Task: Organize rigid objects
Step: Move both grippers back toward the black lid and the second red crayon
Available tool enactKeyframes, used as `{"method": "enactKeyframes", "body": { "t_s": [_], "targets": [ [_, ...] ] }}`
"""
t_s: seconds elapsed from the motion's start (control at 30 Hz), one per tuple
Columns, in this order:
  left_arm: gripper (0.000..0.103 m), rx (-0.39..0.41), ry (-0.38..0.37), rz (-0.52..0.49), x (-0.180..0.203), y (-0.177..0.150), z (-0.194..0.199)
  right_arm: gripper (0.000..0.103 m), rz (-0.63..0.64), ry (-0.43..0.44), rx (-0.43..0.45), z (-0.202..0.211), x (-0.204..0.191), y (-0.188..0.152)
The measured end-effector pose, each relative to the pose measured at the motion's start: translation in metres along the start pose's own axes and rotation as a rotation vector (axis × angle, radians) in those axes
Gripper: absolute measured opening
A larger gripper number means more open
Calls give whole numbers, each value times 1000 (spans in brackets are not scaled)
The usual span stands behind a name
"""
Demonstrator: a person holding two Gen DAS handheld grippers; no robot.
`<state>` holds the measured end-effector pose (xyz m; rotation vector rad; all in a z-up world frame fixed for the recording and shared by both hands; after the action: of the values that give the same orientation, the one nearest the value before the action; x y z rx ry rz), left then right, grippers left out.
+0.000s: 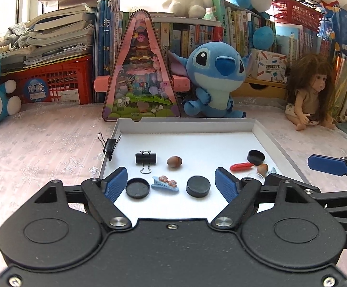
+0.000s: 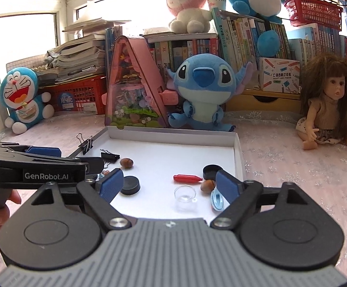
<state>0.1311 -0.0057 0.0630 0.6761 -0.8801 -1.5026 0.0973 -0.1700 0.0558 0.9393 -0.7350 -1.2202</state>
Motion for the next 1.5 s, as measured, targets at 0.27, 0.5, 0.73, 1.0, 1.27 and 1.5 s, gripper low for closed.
{"method": "enactKeyframes", "body": {
  "t_s": [0.27, 0.5, 0.73, 1.0, 1.27, 1.5],
  "targets": [
    [83, 1, -19, 3, -6, -15, 19, 95, 52, 10, 21, 17, -10, -9],
    [83, -26, -7, 6, -11, -33, 25, 95, 79, 28, 11, 23, -20, -20],
    [84, -45, 24, -11, -18, -53, 24, 95, 83, 38, -18, 25, -26, -35],
    [84, -84, 37, 7, -29, -72, 20, 96, 75, 36, -69, 24, -26, -54],
    [82, -86, -1, 4, -31, -81, 22, 96, 79, 58, -124, 21, -30, -70],
    [73, -93, -28, -6, -28, -86, 20, 96, 78, 71, -145, 19, -36, -76]
  ]
}}
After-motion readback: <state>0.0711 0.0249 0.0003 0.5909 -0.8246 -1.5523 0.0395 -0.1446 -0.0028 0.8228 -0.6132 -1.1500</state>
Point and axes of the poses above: each gripper's, at about its wrist camera, not at the fingertips, and z roughly against the way its jaws point, x to its right, y to its top, the point moved 1 cm from there along -z, roughly the way its jaws point, and after that the axes turned 2 degrees about z, right-handed, at the moved point
